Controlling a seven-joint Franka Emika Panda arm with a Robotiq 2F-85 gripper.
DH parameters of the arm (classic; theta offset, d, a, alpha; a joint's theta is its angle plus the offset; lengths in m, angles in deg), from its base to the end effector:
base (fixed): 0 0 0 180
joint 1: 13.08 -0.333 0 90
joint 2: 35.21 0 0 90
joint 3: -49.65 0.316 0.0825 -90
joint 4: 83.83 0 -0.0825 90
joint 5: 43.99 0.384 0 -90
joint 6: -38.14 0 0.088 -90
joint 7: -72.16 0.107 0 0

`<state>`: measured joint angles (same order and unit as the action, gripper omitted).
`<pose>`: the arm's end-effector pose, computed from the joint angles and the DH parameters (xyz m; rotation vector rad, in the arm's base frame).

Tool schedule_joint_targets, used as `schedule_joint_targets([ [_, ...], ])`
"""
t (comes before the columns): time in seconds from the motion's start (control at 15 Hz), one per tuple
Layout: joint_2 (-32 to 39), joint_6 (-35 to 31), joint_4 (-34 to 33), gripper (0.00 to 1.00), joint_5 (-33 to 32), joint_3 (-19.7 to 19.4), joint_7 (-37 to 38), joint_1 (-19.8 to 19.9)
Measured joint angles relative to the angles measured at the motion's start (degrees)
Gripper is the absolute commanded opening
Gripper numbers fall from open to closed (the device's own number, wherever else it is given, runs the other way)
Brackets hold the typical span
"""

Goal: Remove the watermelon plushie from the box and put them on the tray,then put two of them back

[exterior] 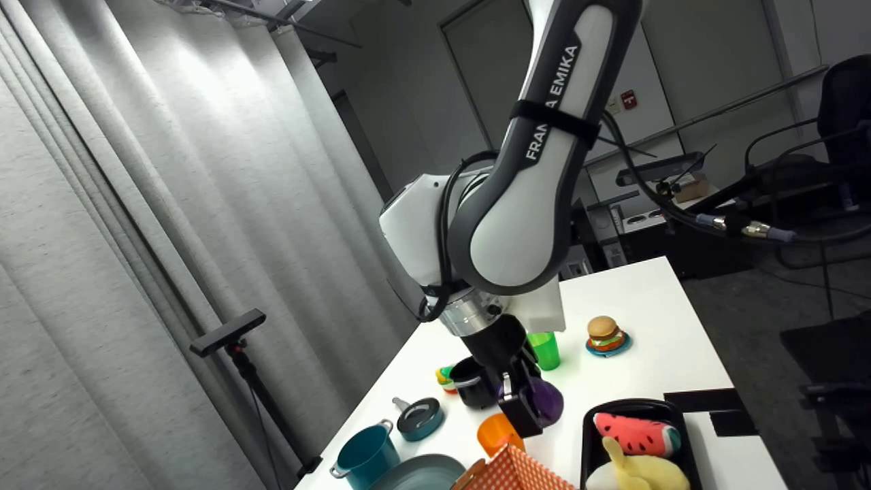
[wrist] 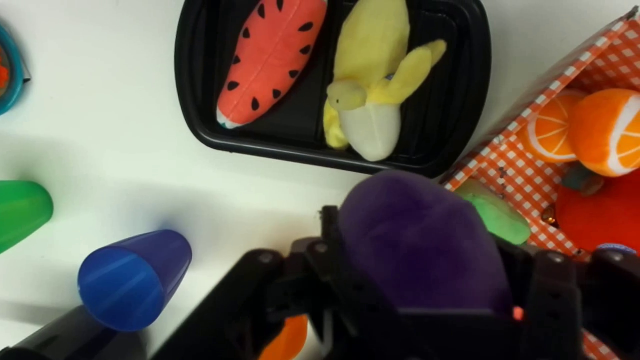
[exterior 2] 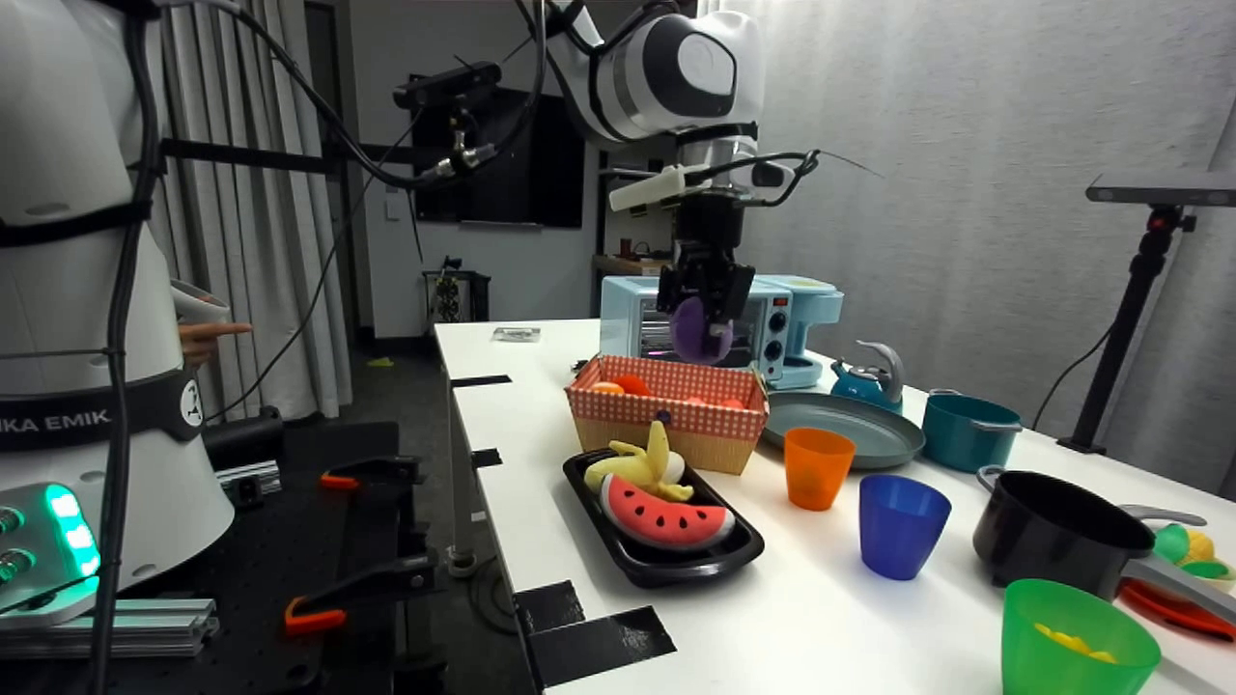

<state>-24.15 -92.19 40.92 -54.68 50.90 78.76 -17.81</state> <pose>0.5436 0.0523 0.2949 2.9924 0.1748 -0.1201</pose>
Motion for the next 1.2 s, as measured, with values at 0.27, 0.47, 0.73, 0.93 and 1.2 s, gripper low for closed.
schedule_joint_targets([
  [0.27, -0.09, 0.43, 0.00, 1.00, 0.59, 0.02, 0.19, 0.00],
  [0.47, -0.28, 1.01, 0.00, 1.00, 1.10, 0.06, 0.24, 0.00],
  [0.73, -0.51, 1.38, 0.00, 1.00, 1.41, 0.11, 0.26, 0.00],
  [0.93, -0.62, 1.53, 0.00, 1.00, 1.53, 0.12, 0.26, 0.00],
  [1.2, -0.67, 1.48, 0.00, 1.00, 2.02, 0.21, 0.26, 0.00],
])
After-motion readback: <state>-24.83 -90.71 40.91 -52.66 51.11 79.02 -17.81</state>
